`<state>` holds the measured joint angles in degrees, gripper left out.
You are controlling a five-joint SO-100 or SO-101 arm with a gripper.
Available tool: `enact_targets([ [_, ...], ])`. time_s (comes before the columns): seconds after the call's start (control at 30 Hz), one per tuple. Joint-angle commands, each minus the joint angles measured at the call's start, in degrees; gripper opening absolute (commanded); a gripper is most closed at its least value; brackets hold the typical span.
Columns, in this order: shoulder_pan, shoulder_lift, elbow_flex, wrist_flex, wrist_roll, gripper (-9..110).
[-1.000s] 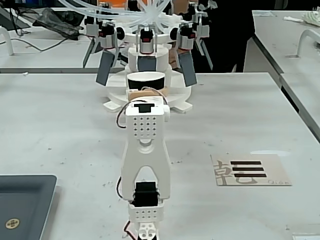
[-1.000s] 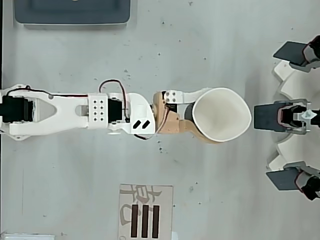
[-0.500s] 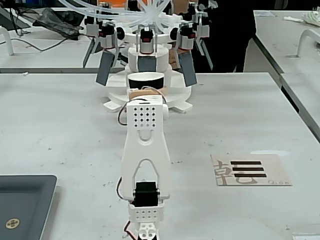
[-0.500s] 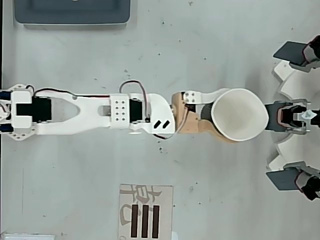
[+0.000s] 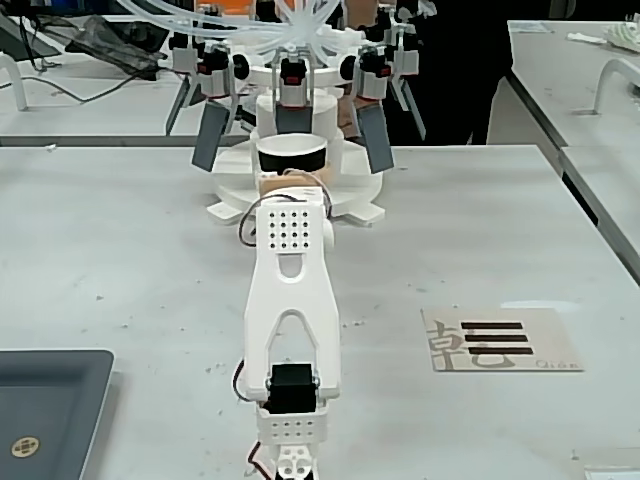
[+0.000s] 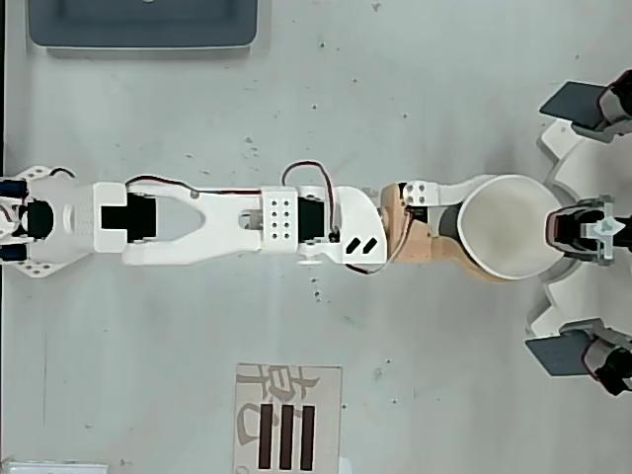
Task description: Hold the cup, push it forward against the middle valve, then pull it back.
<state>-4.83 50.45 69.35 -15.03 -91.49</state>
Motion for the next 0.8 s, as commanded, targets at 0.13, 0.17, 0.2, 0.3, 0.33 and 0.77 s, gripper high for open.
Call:
enact_targets([
  [0.13,0.7,9.1,8.2,-2.1,0.1,3],
  [0.17,0.7,11.8,11.9,-3.3,0.1,3],
  [0.2,0.7,14.6,15.6,-4.5,0.0,3],
  [0.3,0.7,22.8,26.3,-7.3,-0.1,3],
  [0.33,0.7,25.4,29.3,-7.6,-0.2,3],
  [0.77,0.8,40.9,46.2,-9.3,-0.4,3],
])
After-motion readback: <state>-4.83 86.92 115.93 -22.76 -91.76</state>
